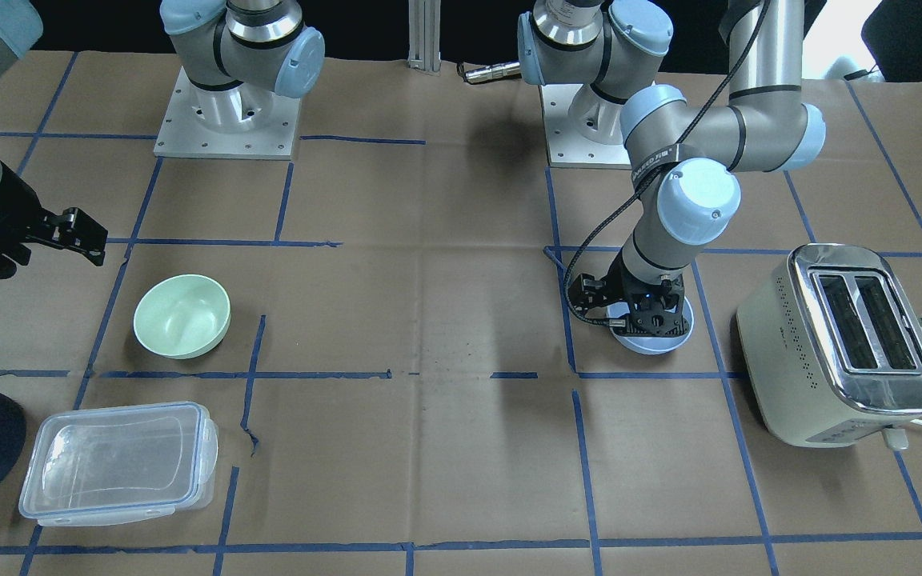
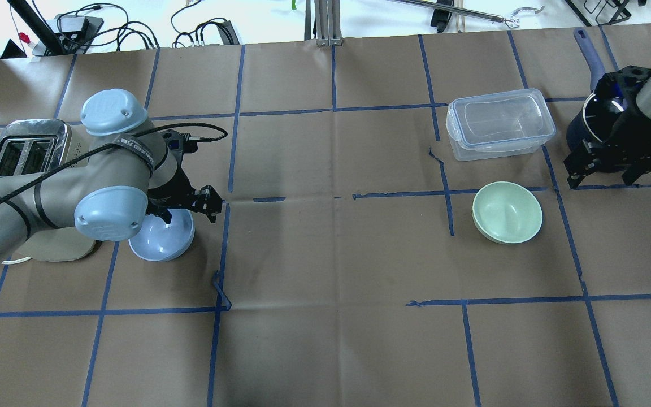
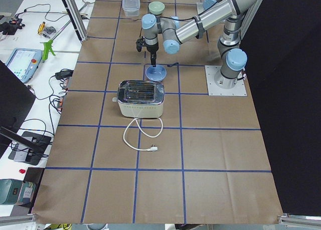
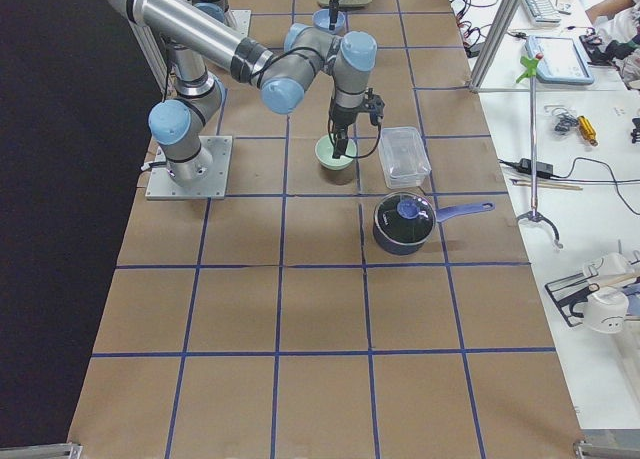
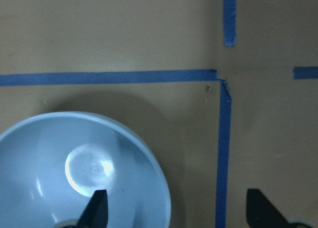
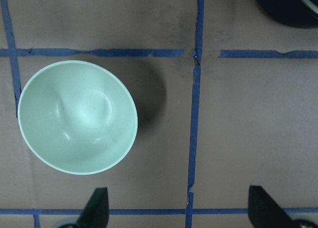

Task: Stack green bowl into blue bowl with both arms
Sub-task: 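Grasp light blue bowl rim with left gripper while right grasps green bowl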

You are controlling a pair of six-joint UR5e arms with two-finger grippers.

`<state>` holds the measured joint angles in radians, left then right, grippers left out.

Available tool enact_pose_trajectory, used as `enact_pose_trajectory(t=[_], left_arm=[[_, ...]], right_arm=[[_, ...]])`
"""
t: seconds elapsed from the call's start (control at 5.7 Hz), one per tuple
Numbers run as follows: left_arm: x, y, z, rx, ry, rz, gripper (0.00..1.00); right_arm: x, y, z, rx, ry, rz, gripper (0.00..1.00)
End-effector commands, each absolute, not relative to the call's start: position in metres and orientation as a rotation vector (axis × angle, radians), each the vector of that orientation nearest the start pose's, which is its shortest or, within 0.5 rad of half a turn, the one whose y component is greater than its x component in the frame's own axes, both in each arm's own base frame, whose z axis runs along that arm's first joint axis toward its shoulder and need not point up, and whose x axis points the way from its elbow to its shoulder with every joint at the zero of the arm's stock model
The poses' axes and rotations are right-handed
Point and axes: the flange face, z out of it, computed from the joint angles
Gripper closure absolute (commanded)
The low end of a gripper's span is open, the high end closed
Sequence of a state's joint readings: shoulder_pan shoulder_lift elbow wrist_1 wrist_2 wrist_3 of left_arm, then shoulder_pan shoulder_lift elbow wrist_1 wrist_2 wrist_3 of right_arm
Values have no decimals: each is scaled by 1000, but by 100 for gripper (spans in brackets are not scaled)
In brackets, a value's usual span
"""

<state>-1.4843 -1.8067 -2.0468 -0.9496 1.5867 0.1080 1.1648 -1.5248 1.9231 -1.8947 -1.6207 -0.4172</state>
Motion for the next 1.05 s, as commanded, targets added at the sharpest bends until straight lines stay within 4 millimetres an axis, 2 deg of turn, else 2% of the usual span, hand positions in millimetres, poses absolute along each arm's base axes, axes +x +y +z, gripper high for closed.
enact_pose_trajectory(t=[0.0,0.18,0.35,0.53,0.7,0.88], left_arm=[[-90,-497,188,45,3127,168,51],[-87,-497,191,39,3109,167,84],[-87,-503,203,36,3093,183,100],[-93,-505,212,36,3092,194,100],[-103,-509,223,-15,3093,151,100],[-150,-521,253,56,3097,97,100]], right_arm=[[-58,-476,273,-30,3146,91,0],[-55,-481,244,-30,3109,69,0],[-54,-479,222,-30,3095,112,0],[-50,-468,208,-32,3083,149,0],[-51,-472,211,-30,3107,80,21],[-52,-472,211,-33,3110,81,56]])
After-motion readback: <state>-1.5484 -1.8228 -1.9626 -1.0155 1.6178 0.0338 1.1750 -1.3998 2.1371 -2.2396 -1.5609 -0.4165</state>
